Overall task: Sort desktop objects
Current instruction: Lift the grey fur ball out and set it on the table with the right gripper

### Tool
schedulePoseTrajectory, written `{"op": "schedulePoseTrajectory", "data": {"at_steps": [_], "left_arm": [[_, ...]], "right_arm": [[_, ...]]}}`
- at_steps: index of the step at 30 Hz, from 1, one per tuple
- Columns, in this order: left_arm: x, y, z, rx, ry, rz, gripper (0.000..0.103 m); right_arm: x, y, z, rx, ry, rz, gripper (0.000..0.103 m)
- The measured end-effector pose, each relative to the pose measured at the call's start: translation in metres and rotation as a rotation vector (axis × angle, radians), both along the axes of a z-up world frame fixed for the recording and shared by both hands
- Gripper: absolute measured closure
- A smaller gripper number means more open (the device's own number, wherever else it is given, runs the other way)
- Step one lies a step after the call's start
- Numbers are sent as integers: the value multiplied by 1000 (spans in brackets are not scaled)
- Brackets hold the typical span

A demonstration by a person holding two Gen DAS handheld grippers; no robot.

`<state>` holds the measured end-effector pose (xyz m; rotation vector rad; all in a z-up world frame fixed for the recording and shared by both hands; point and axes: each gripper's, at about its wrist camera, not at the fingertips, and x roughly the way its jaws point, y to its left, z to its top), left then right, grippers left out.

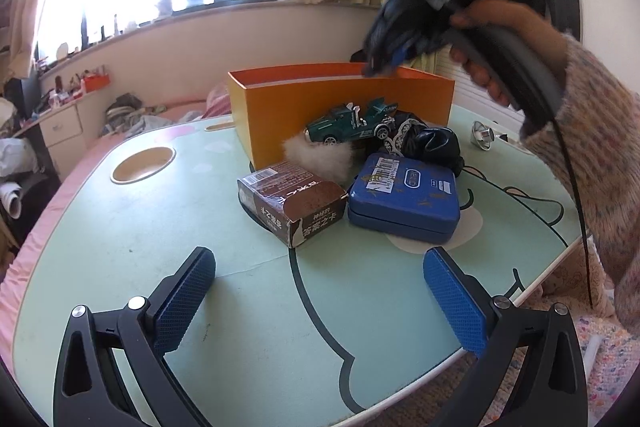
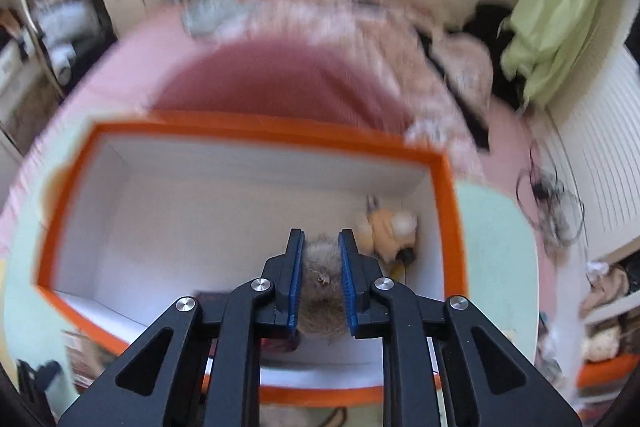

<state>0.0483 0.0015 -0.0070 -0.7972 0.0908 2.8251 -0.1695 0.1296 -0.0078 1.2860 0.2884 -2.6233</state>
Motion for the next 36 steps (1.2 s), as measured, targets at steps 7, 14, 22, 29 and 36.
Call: {"op": "schedulePoseTrajectory", "data": {"at_steps": [7,14,22,29,36], "left_arm": [[-1,0,0,0,0,3,0],[-2,0,-1,0,3,13,0],[-2,-1,-1,0,3,13,0],[-1,0,0,2,5,9,0],[-1,-3,0,23,10,8,0]], "right_arm": [[97,8,67,-208,237,100,86],[129,30,14,-276,74,184,85],[108,49,-34,-408,-80,176,82],[93,53,-42,-575,-86,195,74],[107,89,-11,-749,58,147,47]]}}
